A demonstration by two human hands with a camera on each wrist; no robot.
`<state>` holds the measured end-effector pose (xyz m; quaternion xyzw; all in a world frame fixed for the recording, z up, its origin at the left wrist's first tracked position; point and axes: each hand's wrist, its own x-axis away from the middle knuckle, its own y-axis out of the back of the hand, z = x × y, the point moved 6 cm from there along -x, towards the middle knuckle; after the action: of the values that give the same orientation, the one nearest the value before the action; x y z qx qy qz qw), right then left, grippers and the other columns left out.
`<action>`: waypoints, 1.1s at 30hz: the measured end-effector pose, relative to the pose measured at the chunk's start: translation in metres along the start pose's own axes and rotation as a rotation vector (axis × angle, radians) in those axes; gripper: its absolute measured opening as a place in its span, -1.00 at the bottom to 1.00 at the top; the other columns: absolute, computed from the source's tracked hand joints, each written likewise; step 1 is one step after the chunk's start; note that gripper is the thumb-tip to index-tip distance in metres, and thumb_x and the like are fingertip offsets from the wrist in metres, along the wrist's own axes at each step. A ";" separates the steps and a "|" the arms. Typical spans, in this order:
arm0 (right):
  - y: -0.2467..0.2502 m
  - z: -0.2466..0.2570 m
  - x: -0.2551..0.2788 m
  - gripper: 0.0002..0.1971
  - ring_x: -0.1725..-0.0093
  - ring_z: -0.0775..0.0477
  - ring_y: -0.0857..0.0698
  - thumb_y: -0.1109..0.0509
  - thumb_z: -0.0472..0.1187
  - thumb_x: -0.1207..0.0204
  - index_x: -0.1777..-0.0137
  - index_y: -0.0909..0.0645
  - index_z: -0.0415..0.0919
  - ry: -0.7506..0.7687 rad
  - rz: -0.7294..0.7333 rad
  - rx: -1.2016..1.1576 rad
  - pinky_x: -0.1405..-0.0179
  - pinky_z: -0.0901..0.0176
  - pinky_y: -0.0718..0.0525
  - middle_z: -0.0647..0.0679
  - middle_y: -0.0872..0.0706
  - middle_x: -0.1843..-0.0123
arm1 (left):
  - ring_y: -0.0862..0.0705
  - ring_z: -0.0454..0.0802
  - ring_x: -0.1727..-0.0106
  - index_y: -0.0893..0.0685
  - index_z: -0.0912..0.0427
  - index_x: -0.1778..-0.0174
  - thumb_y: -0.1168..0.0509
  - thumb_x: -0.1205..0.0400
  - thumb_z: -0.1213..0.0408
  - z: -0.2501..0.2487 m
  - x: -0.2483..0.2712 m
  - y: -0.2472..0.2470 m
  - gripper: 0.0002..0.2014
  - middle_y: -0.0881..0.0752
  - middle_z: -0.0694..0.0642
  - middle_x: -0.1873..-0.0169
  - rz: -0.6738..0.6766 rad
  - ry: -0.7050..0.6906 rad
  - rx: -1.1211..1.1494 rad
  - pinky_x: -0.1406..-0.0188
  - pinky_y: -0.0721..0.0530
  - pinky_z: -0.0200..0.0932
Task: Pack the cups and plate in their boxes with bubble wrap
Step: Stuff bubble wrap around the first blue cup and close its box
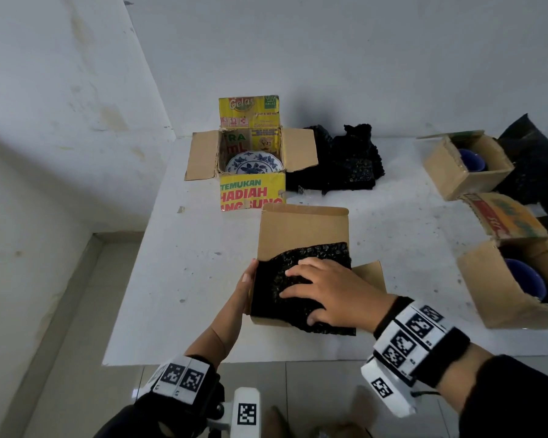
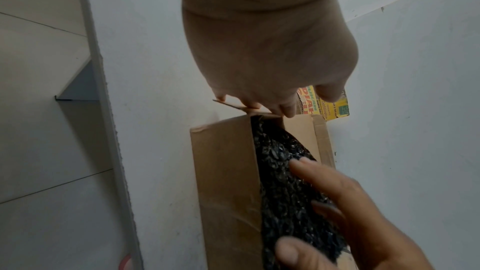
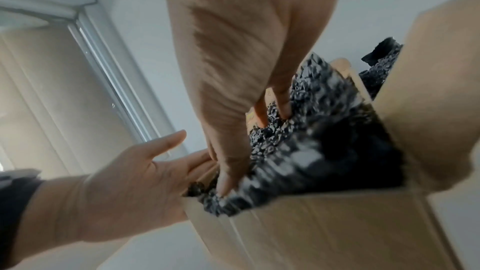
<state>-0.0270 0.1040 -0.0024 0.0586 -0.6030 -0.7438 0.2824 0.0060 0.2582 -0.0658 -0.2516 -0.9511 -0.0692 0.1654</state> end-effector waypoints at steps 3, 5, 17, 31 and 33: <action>-0.006 -0.003 0.002 -0.32 -0.60 -0.08 -0.10 -0.45 0.04 -0.45 -0.55 -0.26 0.25 -0.029 0.031 0.043 -0.53 -0.03 -0.19 0.02 -0.16 -0.64 | -0.26 -0.40 -0.51 -0.12 -0.05 -0.62 0.23 -0.81 0.16 -0.001 0.005 -0.002 -0.58 -0.25 -0.27 -0.53 0.019 -0.011 0.003 -0.13 -0.32 -0.77; -0.006 -0.003 -0.003 -0.32 -0.59 -0.07 -0.11 -0.45 -0.02 -0.47 -0.55 -0.26 0.27 -0.002 0.049 0.040 -0.53 -0.04 -0.21 0.03 -0.15 -0.65 | -0.27 -0.48 -0.44 -0.10 -0.01 -0.62 0.26 -0.80 0.17 -0.003 0.006 -0.002 -0.56 -0.22 -0.27 -0.52 0.016 -0.025 0.004 -0.14 -0.30 -0.76; -0.014 0.000 -0.006 -0.31 -0.30 -0.25 -0.51 -0.56 -0.14 -0.19 -0.37 -0.46 0.12 0.001 -0.026 0.303 -0.03 -0.07 -0.54 -0.11 -0.52 -0.38 | -0.31 -0.70 -0.21 -0.19 -0.11 -0.56 0.22 -0.77 0.10 -0.011 0.012 -0.009 -0.59 -0.35 -0.36 -0.38 0.008 0.006 0.091 0.08 -0.35 -0.80; -0.026 0.007 0.011 -0.29 -0.54 -0.30 -0.31 -0.36 0.11 -0.50 -0.56 -0.31 -0.22 -0.307 -0.319 -0.165 -0.49 -0.26 -0.36 -0.28 -0.35 -0.54 | -0.22 -0.38 -0.47 -0.14 -0.05 -0.62 0.17 -0.77 0.11 -0.011 0.012 -0.006 -0.55 -0.24 -0.27 -0.50 -0.012 -0.011 0.063 0.00 -0.28 -0.82; -0.037 0.007 0.010 -0.23 -0.55 -0.31 -0.30 -0.39 0.12 -0.50 -0.59 -0.24 -0.28 -0.361 -0.337 -0.207 -0.49 -0.25 -0.37 -0.30 -0.32 -0.56 | -0.26 -0.43 -0.42 -0.15 -0.05 -0.61 0.17 -0.77 0.13 -0.013 0.013 -0.007 -0.56 -0.25 -0.27 -0.49 0.000 -0.028 0.051 0.03 -0.29 -0.83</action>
<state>-0.0513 0.1089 -0.0328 -0.0046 -0.5461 -0.8364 0.0472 -0.0045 0.2549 -0.0495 -0.2482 -0.9548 -0.0415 0.1584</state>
